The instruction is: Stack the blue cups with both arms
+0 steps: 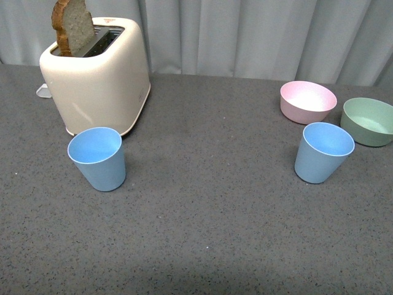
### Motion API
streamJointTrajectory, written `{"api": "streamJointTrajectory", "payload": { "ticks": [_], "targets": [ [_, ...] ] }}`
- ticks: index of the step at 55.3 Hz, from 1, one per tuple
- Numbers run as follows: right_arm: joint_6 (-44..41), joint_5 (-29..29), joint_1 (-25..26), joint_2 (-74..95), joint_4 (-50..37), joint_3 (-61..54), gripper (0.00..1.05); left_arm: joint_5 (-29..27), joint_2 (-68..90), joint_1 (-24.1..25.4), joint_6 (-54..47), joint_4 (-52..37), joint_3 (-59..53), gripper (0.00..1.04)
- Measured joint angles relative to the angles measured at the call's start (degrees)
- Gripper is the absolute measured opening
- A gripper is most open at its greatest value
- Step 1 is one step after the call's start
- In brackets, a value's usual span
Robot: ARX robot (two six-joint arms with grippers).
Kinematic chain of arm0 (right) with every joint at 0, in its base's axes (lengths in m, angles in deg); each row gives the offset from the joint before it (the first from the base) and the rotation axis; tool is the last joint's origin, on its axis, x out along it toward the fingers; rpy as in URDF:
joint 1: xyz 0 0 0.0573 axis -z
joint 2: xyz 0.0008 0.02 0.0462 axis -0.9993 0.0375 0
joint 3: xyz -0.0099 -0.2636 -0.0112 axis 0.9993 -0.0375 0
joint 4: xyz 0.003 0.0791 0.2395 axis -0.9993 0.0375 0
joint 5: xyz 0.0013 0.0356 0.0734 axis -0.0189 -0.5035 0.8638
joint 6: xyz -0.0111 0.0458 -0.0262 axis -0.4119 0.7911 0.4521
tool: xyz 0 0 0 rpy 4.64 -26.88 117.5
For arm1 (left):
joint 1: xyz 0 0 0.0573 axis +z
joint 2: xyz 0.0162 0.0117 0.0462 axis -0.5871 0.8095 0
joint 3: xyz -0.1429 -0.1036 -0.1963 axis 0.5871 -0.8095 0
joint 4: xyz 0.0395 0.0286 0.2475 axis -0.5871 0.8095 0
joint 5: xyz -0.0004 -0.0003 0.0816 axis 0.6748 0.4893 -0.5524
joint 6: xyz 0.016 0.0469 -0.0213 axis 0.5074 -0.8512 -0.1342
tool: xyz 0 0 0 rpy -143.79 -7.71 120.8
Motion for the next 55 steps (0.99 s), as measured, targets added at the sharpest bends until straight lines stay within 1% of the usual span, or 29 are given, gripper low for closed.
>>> {"api": "streamJointTrajectory", "payload": {
  "ticks": [55],
  "targets": [
    [0.0, 0.0, 0.0, 0.0, 0.0, 0.0, 0.95, 0.0, 0.0, 0.0, 0.0, 0.0, 0.0, 0.98]
  ]
}}
